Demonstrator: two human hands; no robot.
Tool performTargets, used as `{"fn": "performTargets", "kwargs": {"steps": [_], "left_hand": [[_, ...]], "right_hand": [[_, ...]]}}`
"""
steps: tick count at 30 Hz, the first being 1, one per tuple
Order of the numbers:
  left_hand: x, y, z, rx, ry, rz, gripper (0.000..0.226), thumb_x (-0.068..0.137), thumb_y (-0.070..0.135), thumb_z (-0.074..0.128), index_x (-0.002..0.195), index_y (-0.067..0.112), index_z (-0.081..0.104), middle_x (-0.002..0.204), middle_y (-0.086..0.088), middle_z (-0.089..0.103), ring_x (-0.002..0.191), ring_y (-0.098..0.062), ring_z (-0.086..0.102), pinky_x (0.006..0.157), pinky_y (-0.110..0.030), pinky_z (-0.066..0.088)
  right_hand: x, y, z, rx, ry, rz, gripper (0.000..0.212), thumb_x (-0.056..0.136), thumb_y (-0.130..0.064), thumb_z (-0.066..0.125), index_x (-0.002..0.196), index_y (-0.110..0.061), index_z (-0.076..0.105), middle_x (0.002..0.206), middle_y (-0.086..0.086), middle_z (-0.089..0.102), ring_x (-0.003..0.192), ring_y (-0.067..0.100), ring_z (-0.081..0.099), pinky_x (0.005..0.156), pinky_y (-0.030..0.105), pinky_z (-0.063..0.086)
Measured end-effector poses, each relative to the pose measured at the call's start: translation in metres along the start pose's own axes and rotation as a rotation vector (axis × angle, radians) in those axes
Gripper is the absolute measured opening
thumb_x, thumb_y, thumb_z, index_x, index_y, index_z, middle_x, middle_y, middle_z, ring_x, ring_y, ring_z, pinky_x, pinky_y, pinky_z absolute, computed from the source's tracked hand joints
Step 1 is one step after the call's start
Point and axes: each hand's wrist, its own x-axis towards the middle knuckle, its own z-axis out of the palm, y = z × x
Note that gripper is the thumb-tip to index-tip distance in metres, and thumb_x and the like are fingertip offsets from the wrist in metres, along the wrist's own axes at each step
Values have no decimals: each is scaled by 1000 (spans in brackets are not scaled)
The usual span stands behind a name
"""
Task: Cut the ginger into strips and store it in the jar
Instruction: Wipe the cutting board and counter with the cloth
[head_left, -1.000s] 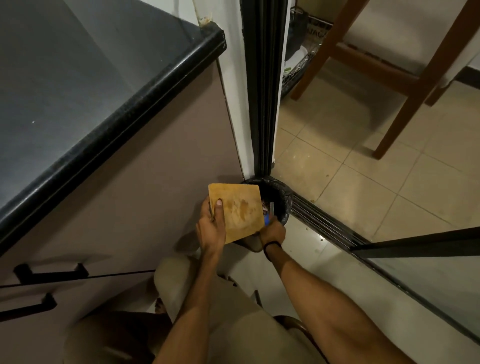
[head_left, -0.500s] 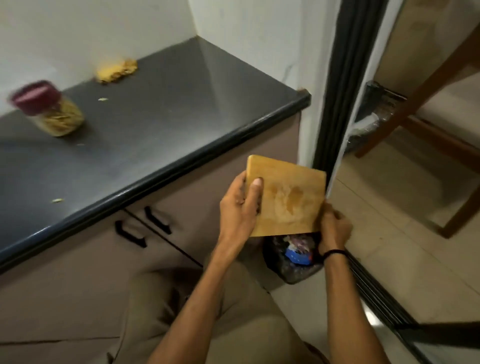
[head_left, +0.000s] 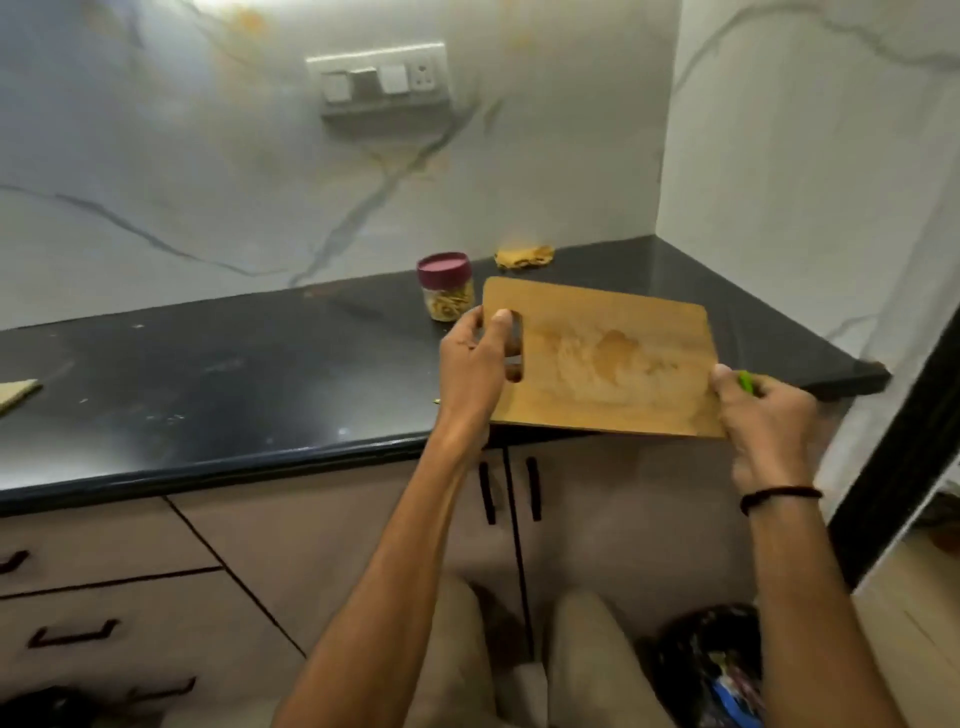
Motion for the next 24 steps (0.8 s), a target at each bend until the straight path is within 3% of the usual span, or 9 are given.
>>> {"fn": "performTargets", "kwargs": {"steps": [2,5,9,14,18,24], "left_hand": [[24,-3,-27,59,104,-7,23,102,27,53,105,12,70,97,-9,74,83,-22,71,65,-32,58],[65,-11,-60,161,235,-54,24,100,23,55,96,5,70,82,-6,70,69,-14,64,53,-21,47],[118,-35,-97,453,328,-128,30,98,27,54,73,13,64,66,1,58,65,-16,53,58,-29,38],[157,-71,-125,761,303,-212,32,95,28,55,72,10,66,80,-8,66,79,-26,63,72,-35,49],[175,-101,-135,886,301,-305,32,87,39,57,82,10,70,96,-13,68,94,-34,63,90,-50,52],[175,-116,-137,1030,264,-335,23,90,28,61,84,8,70,104,-14,64,100,-35,60,93,-47,51]], "right_hand": [[9,-17,40,-54,-91,-9,32,75,-37,73,61,-11,61,62,0,52,61,15,48,56,35,42],[24,-41,98,-165,-177,9,31,73,-35,74,57,-12,62,61,0,59,63,21,60,62,41,54],[36,-54,164,-276,-267,62,15,71,-25,76,74,-13,67,77,4,69,78,24,68,72,44,60],[27,-62,203,-508,-302,83,34,81,-20,71,110,-5,60,108,12,64,103,32,61,80,34,50],[29,-52,213,-647,-315,77,32,85,-17,68,113,-4,60,115,15,63,109,33,58,79,32,44],[32,-44,220,-835,-337,-13,24,91,-15,61,112,-4,61,114,15,63,108,32,57,71,28,37]]}}
